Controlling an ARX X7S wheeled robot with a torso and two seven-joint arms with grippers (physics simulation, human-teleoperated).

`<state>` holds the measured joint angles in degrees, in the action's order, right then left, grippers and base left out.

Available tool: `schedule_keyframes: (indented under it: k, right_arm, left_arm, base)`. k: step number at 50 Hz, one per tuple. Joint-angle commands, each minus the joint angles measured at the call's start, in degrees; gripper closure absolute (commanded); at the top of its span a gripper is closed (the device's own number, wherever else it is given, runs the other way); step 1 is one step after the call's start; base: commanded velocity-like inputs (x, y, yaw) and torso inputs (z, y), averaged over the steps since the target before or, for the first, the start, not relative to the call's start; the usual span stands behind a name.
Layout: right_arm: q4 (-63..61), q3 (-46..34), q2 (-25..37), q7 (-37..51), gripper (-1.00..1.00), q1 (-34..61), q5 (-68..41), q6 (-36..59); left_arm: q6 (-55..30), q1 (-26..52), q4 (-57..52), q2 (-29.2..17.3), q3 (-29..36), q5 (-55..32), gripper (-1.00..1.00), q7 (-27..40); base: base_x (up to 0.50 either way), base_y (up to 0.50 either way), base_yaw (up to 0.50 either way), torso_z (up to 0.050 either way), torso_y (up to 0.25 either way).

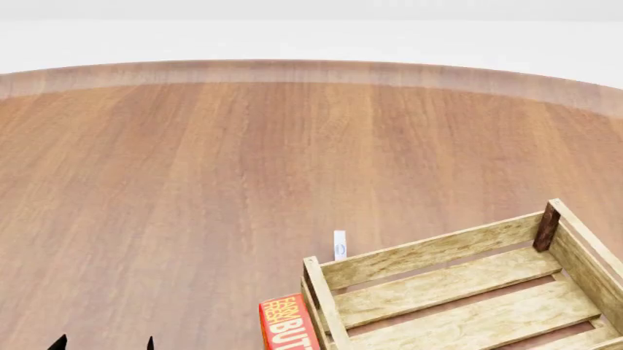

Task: Pick up the tomato sauce, and put it in the wooden tray.

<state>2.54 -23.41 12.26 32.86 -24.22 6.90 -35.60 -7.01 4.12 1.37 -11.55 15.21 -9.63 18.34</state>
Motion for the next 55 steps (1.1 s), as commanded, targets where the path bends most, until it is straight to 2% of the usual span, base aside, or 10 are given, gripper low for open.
schedule_keyframes:
  k: [1,8,11,17,27,34,44,55]
  right_arm:
    - [-13.49,1.55,1.12,-0.17,1.0,-1.43,3.52,6.93]
    - [-19.41,3.62,0.79,-1.94,1.0,2.91,0.24,16.96]
    - [-20.59,4.66,0.84,-4.07,1.0,6.42,-4.53,22.22]
    - [-23.15,5.9,0.46,-4.01,1.0,10.81,-4.57,29.29]
    - [-19.2,7.78,-0.83,-4.8,1.0,20.73,-7.36,38.35]
    - [-9.68,9.86,-2.01,-7.21,1.0,29.44,-12.34,40.49]
    - [8.52,12.07,-3.52,-7.4,1.0,42.42,-13.92,40.76]
    - [28.11,14.1,-4.15,-9.38,1.0,53.25,-15.6,33.74]
  left_arm:
    - [1.55,-0.69,-0.63,-0.01,-0.51,-0.94,-1.0,-1.13]
    - [1.89,-0.58,-0.21,-0.1,-0.39,-1.16,-1.0,-1.08]
    - [1.67,-0.67,-0.57,-0.18,-0.33,-1.28,-1.0,-0.96]
    - [1.67,-0.63,-0.57,-0.3,-0.18,-1.38,-1.0,-0.82]
    - [1.84,-0.4,-0.23,-0.41,0.07,-1.58,-1.0,-0.66]
    - [1.79,-0.43,-0.39,-0.54,0.23,-1.68,-1.0,-0.52]
    - [1.88,-0.45,-0.41,-0.73,0.42,-1.88,-1.0,-0.28]
    - [1.78,-0.6,-0.71,-0.92,0.64,-2.02,-1.0,0.15]
  base:
    - [0.0,0.0,0.0,0.0,0.0]
    - [0.0,0.0,0.0,0.0,0.0]
    - [0.0,0.0,0.0,0.0,0.0]
    - [0.0,0.0,0.0,0.0,0.0]
    - [0.0,0.0,0.0,0.0,0.0]
    - [0.0,0.0,0.0,0.0,0.0]
    - [0.0,0.0,0.0,0.0,0.0]
    - [0.0,0.0,0.0,0.0,0.0]
